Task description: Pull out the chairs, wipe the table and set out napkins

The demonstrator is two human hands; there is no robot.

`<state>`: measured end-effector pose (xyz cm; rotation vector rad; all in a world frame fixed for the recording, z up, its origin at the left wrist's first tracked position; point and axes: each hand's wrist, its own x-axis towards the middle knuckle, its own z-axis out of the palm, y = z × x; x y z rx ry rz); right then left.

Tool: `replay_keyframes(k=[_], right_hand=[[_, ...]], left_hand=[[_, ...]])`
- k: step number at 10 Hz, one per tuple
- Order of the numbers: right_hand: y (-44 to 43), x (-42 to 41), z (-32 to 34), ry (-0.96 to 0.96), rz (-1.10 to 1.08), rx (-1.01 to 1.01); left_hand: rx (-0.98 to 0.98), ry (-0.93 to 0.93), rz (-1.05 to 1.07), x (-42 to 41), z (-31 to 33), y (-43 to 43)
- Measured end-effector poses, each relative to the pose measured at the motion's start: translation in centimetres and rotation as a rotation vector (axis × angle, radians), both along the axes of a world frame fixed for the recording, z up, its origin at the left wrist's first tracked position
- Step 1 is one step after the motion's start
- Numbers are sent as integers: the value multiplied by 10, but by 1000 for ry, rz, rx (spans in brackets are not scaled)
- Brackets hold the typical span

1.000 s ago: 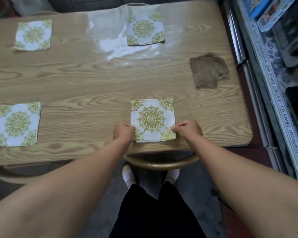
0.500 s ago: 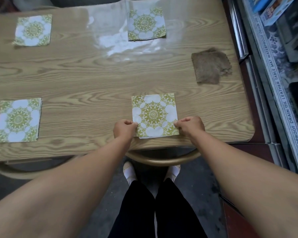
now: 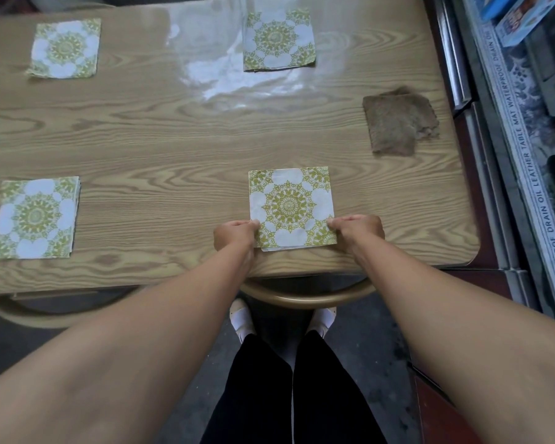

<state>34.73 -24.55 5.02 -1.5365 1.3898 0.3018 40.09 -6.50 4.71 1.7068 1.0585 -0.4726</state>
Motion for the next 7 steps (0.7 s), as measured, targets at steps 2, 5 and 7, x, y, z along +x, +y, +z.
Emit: replay_keyframes(k=[2, 5, 7], right_hand=[[0, -1, -5, 14, 1, -15], [0, -3, -4, -9, 20, -36], [0, -9, -7, -64, 104, -51]], left_hand=[[36, 0, 20, 0, -2, -2], [50, -18, 20, 0, -1, -3], [80, -45, -164, -3, 1, 2]])
